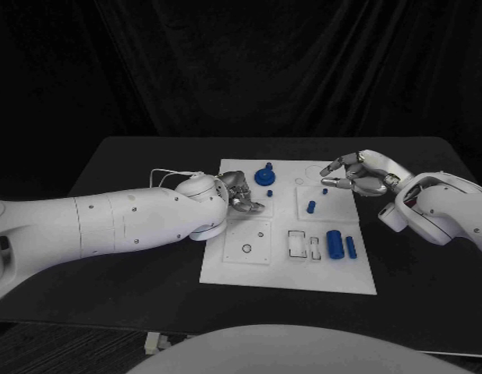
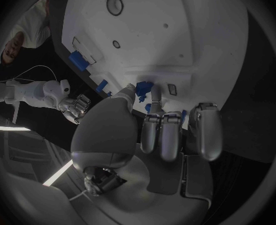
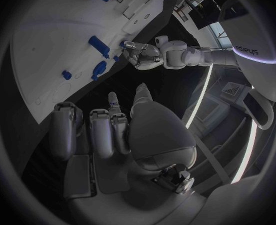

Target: Assemble the parts on the task board

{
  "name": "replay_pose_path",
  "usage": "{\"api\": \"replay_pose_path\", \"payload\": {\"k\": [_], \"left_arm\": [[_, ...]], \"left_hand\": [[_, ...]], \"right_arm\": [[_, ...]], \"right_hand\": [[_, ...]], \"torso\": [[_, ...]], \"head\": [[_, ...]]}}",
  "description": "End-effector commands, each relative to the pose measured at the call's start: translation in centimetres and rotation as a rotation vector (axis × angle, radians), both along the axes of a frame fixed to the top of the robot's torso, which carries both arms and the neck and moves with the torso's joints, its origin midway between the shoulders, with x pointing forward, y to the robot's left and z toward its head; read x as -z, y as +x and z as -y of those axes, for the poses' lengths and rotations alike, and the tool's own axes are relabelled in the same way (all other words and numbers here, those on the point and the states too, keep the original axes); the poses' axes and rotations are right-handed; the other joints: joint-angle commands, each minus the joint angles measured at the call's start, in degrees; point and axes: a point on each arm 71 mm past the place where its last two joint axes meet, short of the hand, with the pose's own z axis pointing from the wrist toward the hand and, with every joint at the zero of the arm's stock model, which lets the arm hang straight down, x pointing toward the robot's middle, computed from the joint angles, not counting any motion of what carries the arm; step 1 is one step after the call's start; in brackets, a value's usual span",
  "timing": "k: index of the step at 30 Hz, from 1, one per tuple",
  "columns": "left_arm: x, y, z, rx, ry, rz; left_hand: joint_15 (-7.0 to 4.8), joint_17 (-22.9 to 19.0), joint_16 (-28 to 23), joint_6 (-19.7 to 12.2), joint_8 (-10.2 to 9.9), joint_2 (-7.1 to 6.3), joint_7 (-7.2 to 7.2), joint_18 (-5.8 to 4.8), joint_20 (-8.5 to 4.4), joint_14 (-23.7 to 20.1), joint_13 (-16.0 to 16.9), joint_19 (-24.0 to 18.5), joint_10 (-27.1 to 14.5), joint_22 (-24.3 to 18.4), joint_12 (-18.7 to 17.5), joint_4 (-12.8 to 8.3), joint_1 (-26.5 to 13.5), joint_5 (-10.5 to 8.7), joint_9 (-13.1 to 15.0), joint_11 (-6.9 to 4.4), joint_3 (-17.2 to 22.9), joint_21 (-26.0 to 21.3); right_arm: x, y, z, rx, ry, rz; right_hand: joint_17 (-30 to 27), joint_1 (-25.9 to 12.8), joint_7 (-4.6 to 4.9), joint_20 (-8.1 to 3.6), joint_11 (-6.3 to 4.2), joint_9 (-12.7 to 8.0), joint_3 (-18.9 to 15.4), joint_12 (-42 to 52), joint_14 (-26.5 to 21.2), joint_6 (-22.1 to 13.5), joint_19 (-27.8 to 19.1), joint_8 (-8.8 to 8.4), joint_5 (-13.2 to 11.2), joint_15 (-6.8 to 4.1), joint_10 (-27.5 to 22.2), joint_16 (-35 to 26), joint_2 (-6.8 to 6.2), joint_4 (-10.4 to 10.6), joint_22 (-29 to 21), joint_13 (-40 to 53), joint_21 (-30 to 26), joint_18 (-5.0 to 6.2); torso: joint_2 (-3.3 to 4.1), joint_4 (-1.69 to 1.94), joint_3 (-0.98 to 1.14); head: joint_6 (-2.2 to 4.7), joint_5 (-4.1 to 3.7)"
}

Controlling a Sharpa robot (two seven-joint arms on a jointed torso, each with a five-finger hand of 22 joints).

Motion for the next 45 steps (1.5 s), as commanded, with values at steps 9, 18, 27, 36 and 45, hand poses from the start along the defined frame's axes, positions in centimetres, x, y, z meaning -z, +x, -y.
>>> {"api": "replay_pose_path", "payload": {"k": [9,18,27,36,45], "left_arm": [[0.3,-0.2,0.1,0.020,0.014,-0.028],[0.4,-0.1,0.2,0.024,0.024,-0.037],[0.4,-0.1,0.1,0.022,0.030,-0.042],[-0.3,-0.3,0.3,0.064,-0.005,0.043],[-2.0,-1.4,-0.6,0.130,-0.065,0.182]], "left_hand": [[0.42,15.1,0.1,-0.9,2.3,0.60,-0.20,0.52,0.30,6.1,15.1,0.4,6.0,7.6,0.2,0.5,0.3,0.30,2.2,0.35,-1.9,-0.5],[0.22,15.1,0.1,-2.2,5.6,1.13,-0.49,0.55,0.11,6.1,15.1,0.5,6.0,7.7,0.2,1.2,0.5,0.19,5.5,0.10,-3.6,-0.7],[0.33,15.1,0.1,-3.8,6.1,1.35,-0.29,0.61,0.16,6.1,15.1,0.4,6.0,7.6,0.2,1.4,0.0,-0.24,6.3,0.26,-4.4,-1.1],[0.46,15.1,0.1,-5.0,7.0,1.19,-0.18,0.52,0.28,6.1,15.1,0.5,6.0,7.9,0.2,0.9,1.3,0.31,7.2,0.39,-4.7,-0.8],[0.97,15.1,0.1,-9.1,7.3,0.46,0.69,0.37,0.64,6.1,15.1,0.8,6.0,8.4,0.2,0.6,5.4,1.31,7.6,1.07,-4.5,-0.4]], "right_arm": [[0.1,-0.1,0.0,0.000,-0.002,-0.001],[0.1,-0.1,0.0,-0.001,-0.002,-0.002],[0.1,-0.1,0.1,-0.001,-0.002,-0.003],[0.1,-0.1,0.2,0.001,-0.001,0.002],[-0.5,-0.8,0.1,0.014,0.015,0.041]], "right_hand": [[4.6,0.5,0.45,0.09,0.45,-0.1,-0.2,-0.4,2.4,0.0,-0.2,-0.29,0.4,0.34,2.9,-0.2,-0.09,-0.1,11.2,10.8,-0.4,1.06],[4.6,0.5,0.46,0.11,0.47,-0.1,-0.3,-0.4,2.4,0.0,-0.2,-0.29,0.4,0.35,2.9,-0.2,-0.06,0.0,11.2,10.7,-0.4,1.06],[4.6,0.5,0.46,0.11,0.47,-0.1,-0.3,-0.4,2.4,0.0,-0.2,-0.29,0.4,0.35,2.9,-0.2,-0.06,0.0,11.2,10.7,-0.4,1.06],[4.5,0.6,0.47,0.12,0.48,-0.1,-0.3,-0.5,2.3,0.1,-0.3,-0.29,0.4,0.37,2.8,-0.3,-0.04,0.0,11.2,10.7,-0.5,1.08],[4.8,1.2,0.46,0.14,0.50,-0.1,-0.4,-0.4,2.5,0.1,-0.1,-0.27,0.5,0.38,2.9,-0.1,-0.26,-0.4,11.3,10.8,-0.3,1.02]], "torso": [[0.01,-0.02,0.01],[0.04,0.01,0.01],[0.04,0.00,0.03],[0.03,0.00,0.02],[0.02,-0.01,-0.01]], "head": [[-0.01,0.05],[-0.01,-0.05],[-0.01,-0.06],[-0.01,-0.15],[-0.01,-0.32]]}}
